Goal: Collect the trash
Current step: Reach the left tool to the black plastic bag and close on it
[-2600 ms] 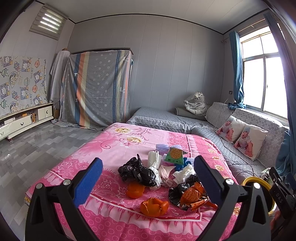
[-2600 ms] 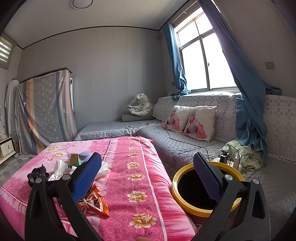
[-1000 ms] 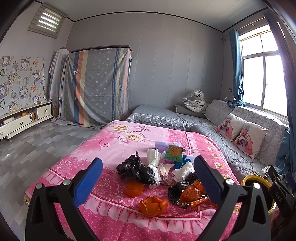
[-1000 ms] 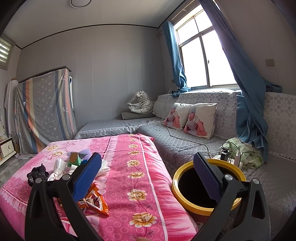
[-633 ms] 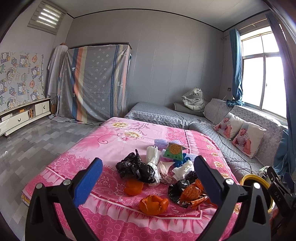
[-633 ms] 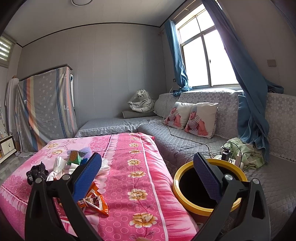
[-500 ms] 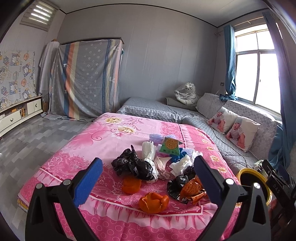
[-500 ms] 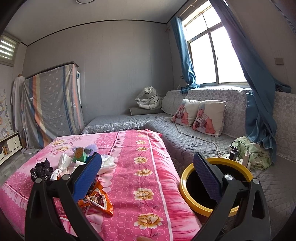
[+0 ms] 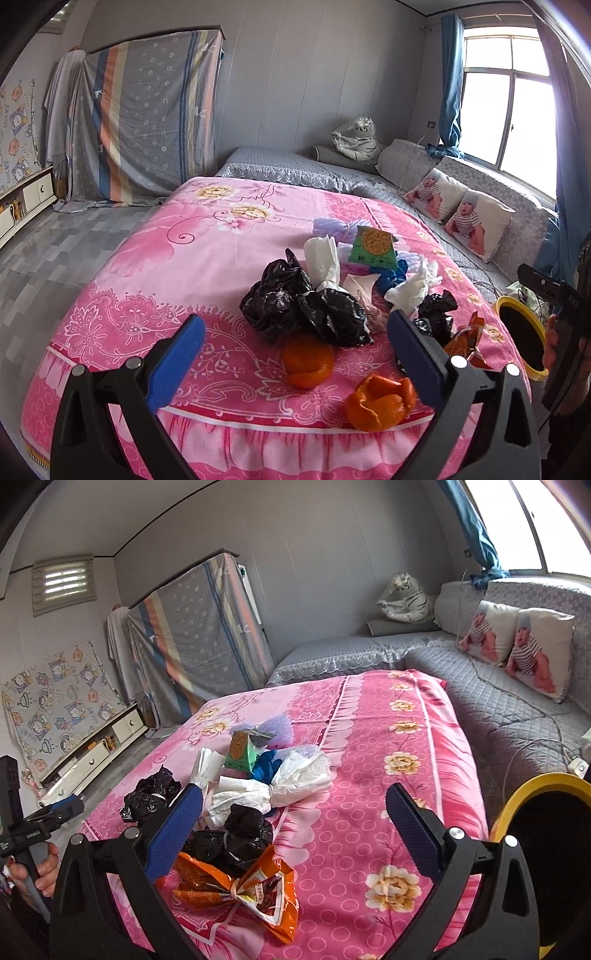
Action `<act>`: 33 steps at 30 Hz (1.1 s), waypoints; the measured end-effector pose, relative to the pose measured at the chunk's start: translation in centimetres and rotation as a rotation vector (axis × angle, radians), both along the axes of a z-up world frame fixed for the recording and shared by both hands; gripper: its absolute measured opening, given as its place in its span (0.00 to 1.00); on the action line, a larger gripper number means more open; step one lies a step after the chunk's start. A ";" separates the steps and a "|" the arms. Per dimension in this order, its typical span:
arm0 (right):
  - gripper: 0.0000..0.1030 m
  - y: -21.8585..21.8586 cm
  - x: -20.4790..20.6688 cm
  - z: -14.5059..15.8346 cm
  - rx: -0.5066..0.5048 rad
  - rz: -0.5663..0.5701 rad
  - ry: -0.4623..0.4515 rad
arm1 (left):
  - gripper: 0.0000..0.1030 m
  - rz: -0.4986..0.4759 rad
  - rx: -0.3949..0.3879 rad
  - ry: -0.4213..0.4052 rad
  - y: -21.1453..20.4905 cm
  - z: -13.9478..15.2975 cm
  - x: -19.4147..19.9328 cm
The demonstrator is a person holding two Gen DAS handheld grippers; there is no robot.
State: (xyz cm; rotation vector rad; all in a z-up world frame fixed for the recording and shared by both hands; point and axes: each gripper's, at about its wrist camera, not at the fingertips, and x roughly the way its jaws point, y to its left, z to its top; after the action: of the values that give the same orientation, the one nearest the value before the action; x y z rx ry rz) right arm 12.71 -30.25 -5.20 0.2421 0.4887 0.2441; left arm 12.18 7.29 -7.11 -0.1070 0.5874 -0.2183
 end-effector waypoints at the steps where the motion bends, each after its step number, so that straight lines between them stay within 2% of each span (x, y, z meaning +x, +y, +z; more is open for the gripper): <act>1: 0.92 -0.2 1.1 -0.3 0.005 0.015 0.034 | 0.92 -0.022 0.008 0.014 0.0 -0.3 0.9; 6: 0.92 -0.8 5.9 -1.9 0.043 0.045 0.154 | 0.92 -0.114 0.057 0.069 -0.2 -1.8 4.1; 11: 0.92 0.4 9.9 -3.2 0.029 0.086 0.229 | 0.92 -0.206 0.043 0.110 -0.2 -2.5 6.3; 13: 0.92 0.9 11.5 -3.8 0.030 0.098 0.257 | 0.92 -0.210 0.040 0.116 -0.1 -2.7 6.9; 17: 0.92 1.9 13.4 -4.7 0.051 0.119 0.307 | 0.92 -0.195 -0.036 0.167 1.2 -3.2 8.8; 21: 0.92 2.5 14.7 -5.3 0.064 0.117 0.329 | 0.92 -0.184 -0.060 0.202 1.4 -3.8 10.5; 25: 0.89 3.0 15.0 -5.7 0.060 0.118 0.342 | 0.92 -0.197 -0.117 0.244 1.2 -4.6 12.0; 27: 0.82 3.0 15.3 -5.9 0.056 0.114 0.351 | 0.86 -0.195 -0.124 0.258 1.1 -5.0 12.5; 29: 0.79 2.8 15.6 -6.2 0.059 0.116 0.365 | 0.79 -0.207 -0.142 0.278 0.8 -5.2 13.0; 32: 0.76 2.7 16.0 -6.6 0.061 0.117 0.381 | 0.76 -0.231 -0.136 0.290 0.2 -5.5 13.4; 33: 0.75 2.6 16.2 -6.7 0.064 0.116 0.388 | 0.69 -0.236 -0.125 0.295 -0.1 -5.6 13.5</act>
State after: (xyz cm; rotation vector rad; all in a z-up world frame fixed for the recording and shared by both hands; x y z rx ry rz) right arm 28.89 -27.63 -11.90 0.3263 0.8818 0.3286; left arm 25.66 7.18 -12.68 -0.1933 0.8807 -0.4738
